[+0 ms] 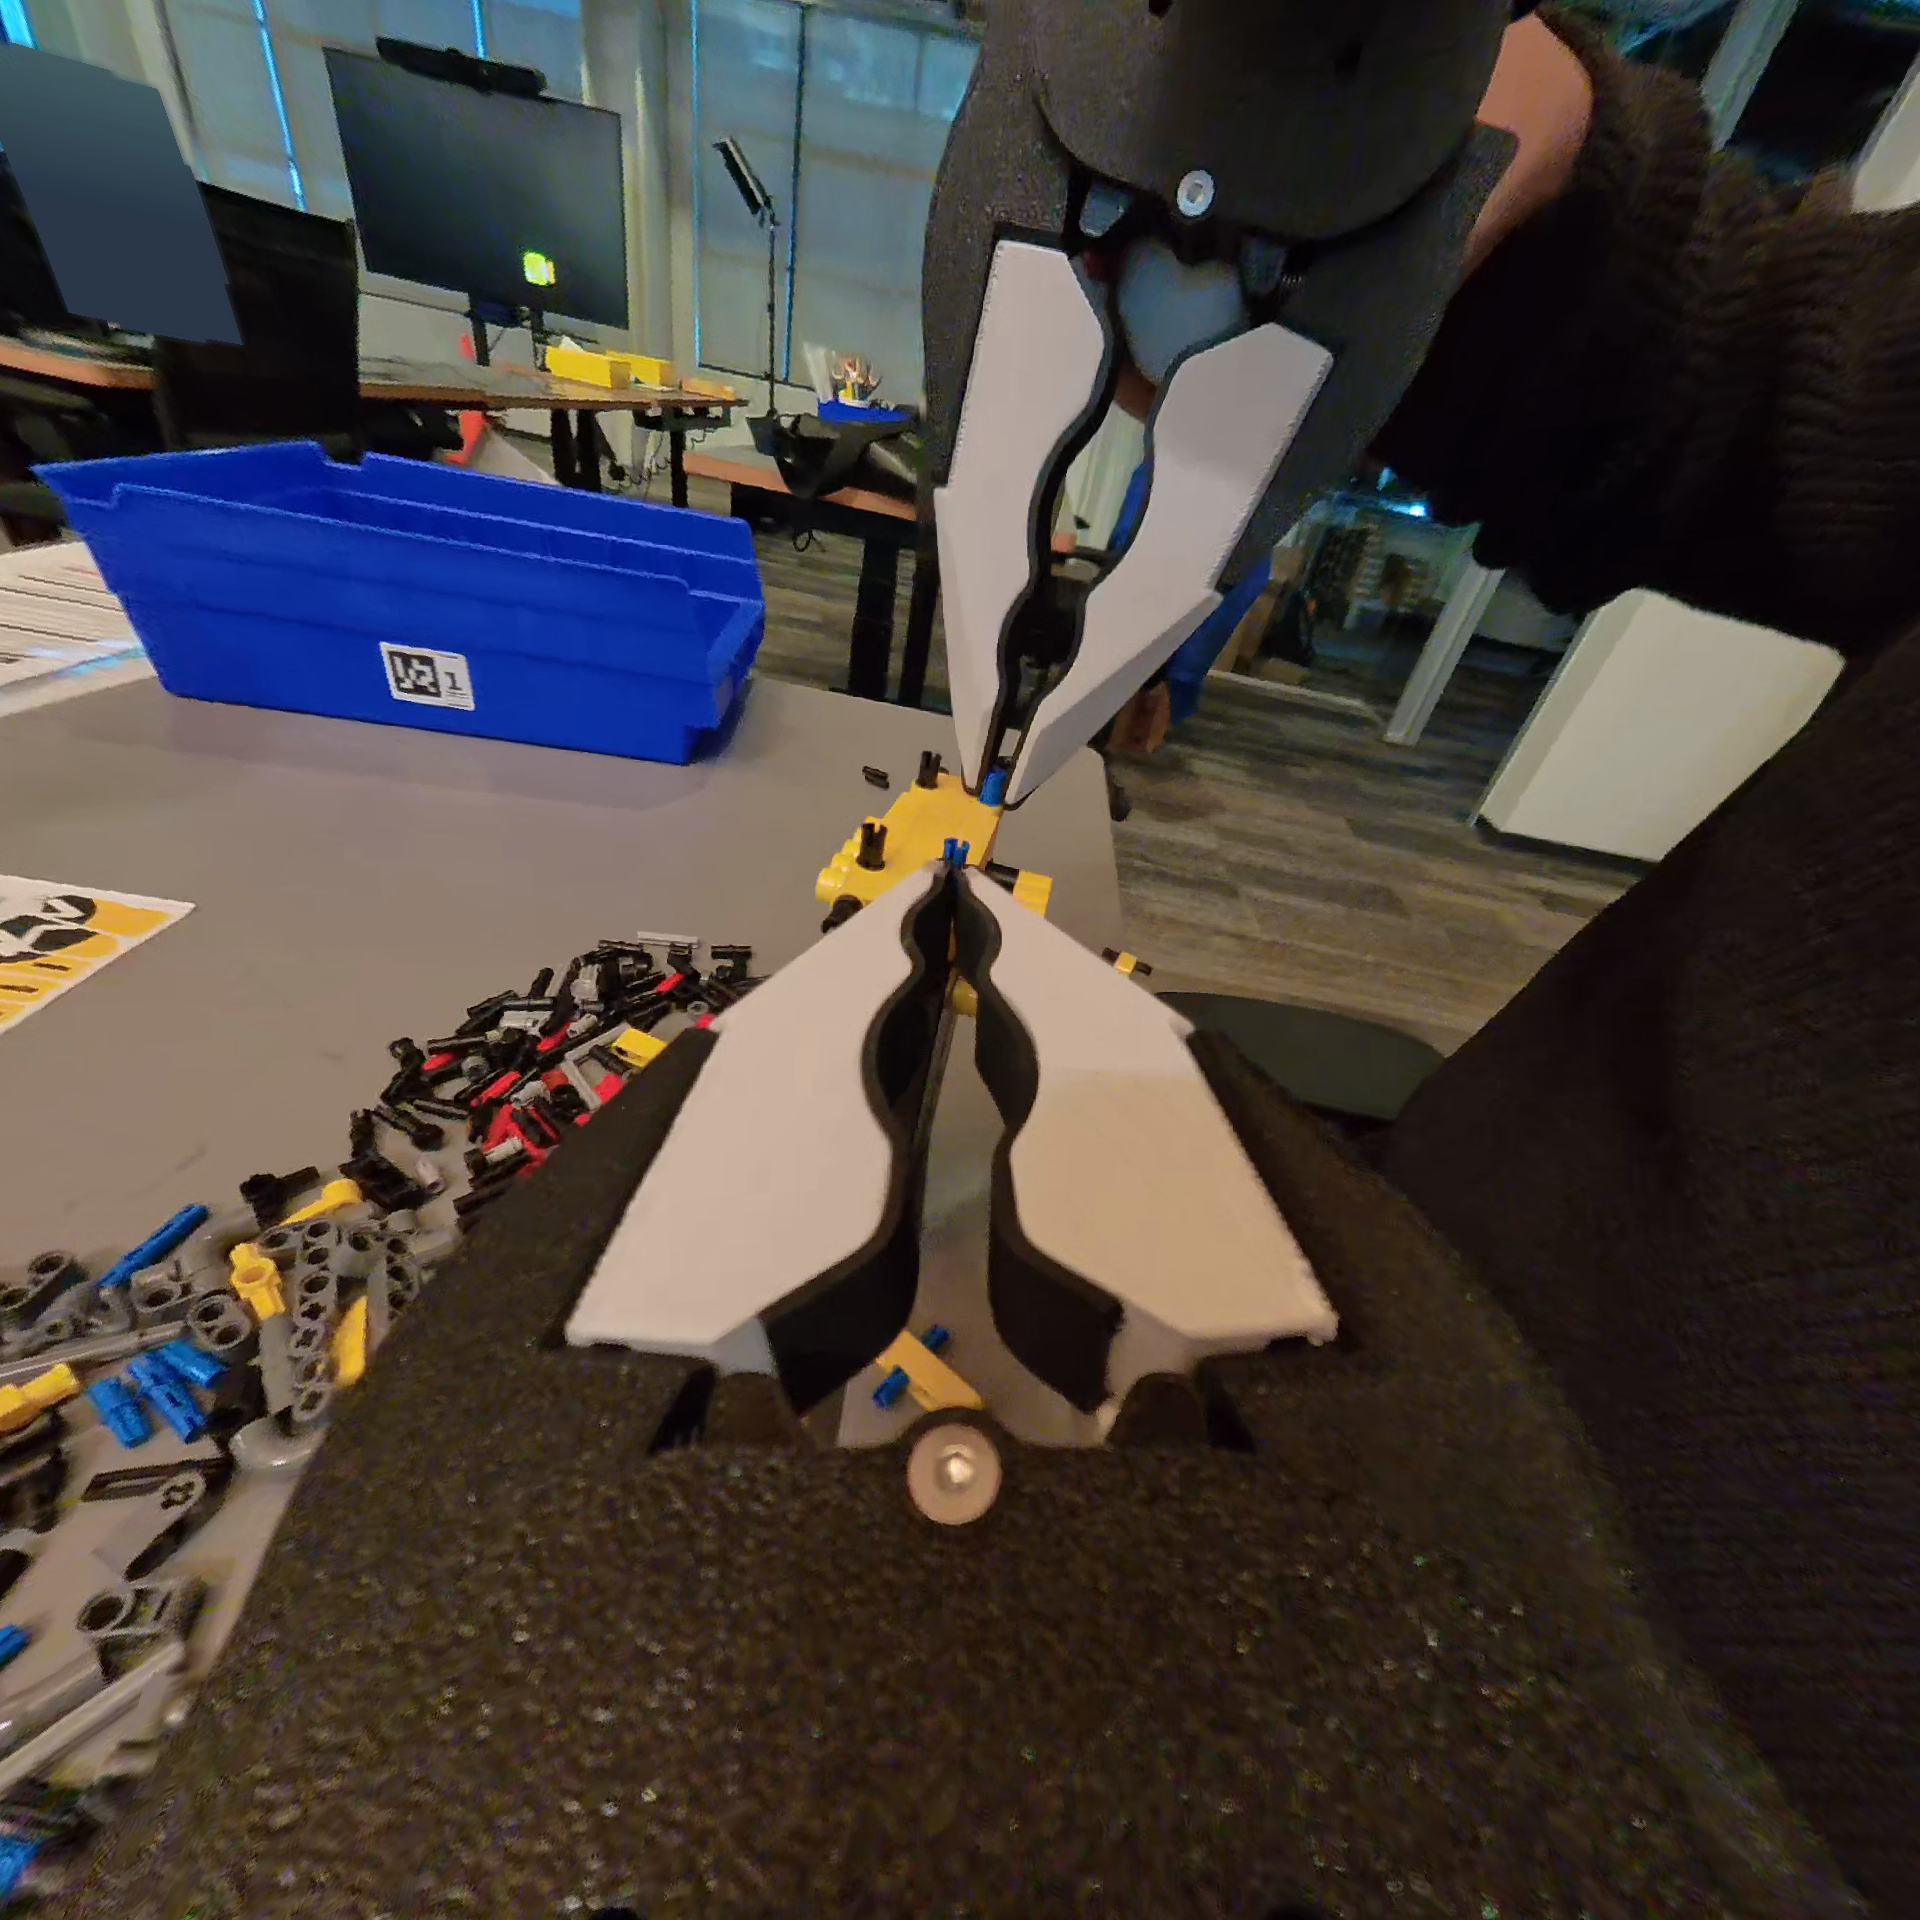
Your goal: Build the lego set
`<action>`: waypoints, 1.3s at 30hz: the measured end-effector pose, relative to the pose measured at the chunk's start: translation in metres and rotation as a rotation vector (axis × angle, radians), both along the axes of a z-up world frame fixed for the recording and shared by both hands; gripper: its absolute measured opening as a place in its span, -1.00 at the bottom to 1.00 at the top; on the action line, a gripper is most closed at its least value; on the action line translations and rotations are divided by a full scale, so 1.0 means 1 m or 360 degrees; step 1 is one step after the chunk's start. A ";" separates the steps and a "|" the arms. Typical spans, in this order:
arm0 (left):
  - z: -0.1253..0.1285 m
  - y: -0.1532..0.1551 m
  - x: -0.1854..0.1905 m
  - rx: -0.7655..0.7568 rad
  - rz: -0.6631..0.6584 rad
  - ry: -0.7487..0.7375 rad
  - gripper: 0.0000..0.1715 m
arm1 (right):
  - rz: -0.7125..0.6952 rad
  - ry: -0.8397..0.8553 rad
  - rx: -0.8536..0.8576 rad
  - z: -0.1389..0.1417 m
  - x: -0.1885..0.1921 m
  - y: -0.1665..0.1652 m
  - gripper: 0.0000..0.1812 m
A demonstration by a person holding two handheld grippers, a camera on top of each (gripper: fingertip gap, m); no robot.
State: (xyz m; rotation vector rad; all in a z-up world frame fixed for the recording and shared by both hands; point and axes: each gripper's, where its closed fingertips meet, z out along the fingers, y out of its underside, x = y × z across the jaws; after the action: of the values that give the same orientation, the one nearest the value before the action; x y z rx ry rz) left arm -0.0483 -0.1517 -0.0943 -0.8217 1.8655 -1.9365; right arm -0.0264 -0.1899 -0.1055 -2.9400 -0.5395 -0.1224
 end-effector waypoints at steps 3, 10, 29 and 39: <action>0.000 0.000 -0.001 -0.0007 -0.0025 0.0006 -1.00 | -0.0021 0.0052 0.0010 0.000 0.000 0.000 -0.95; 0.000 0.001 -0.001 -0.0040 -0.0027 -0.0001 -1.00 | -0.0030 0.0038 0.0059 0.001 0.000 0.001 -0.95; -0.010 0.015 0.002 0.0033 0.0046 -0.0023 -0.71 | 0.0125 0.0240 0.0483 0.018 -0.020 0.047 -0.80; -0.010 0.016 0.000 0.0034 0.0031 -0.0032 -0.93 | 0.0146 0.0177 0.0295 0.014 -0.020 0.053 -0.98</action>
State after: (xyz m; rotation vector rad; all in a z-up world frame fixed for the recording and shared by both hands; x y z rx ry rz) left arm -0.0481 -0.1360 -0.1046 -0.8080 1.8567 -1.9030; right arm -0.0468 -0.1364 -0.0919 -2.7181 -0.6104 0.0019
